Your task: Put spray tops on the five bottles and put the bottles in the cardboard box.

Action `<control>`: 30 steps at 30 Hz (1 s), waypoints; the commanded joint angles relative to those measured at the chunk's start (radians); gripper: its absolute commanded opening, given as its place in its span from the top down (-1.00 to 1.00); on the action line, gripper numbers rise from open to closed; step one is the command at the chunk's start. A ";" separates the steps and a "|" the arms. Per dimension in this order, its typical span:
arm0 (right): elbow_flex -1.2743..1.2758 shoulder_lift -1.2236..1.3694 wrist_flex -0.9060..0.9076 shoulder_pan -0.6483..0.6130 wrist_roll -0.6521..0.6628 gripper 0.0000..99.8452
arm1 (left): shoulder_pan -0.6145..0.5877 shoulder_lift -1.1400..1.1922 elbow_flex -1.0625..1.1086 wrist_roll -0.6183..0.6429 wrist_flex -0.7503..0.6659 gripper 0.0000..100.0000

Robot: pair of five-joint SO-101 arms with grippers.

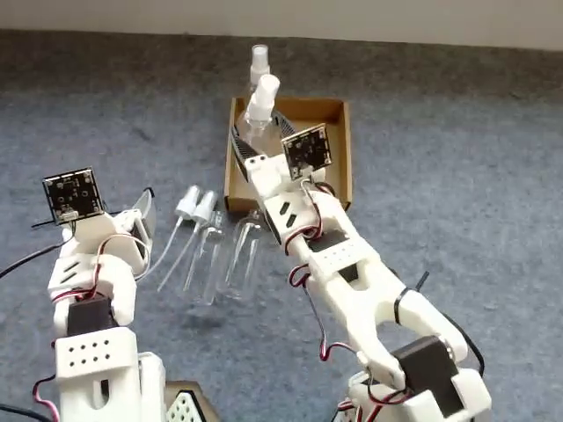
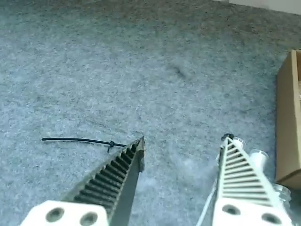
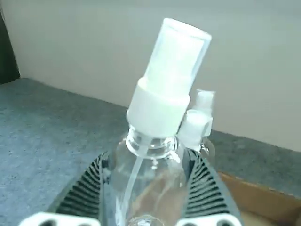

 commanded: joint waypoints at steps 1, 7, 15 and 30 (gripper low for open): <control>-0.016 0.016 -0.028 0.012 -0.037 0.99 | 0.019 -0.005 -0.001 0.006 -0.020 0.53; -0.008 0.054 -0.028 -0.008 -0.035 0.99 | 0.021 -0.005 -0.001 0.006 -0.021 0.53; -0.012 0.117 -0.033 -0.007 -0.035 0.99 | 0.021 -0.005 -0.001 0.006 -0.020 0.53; -0.008 0.133 -0.035 -0.016 0.069 0.99 | 0.021 -0.005 -0.001 0.006 -0.020 0.53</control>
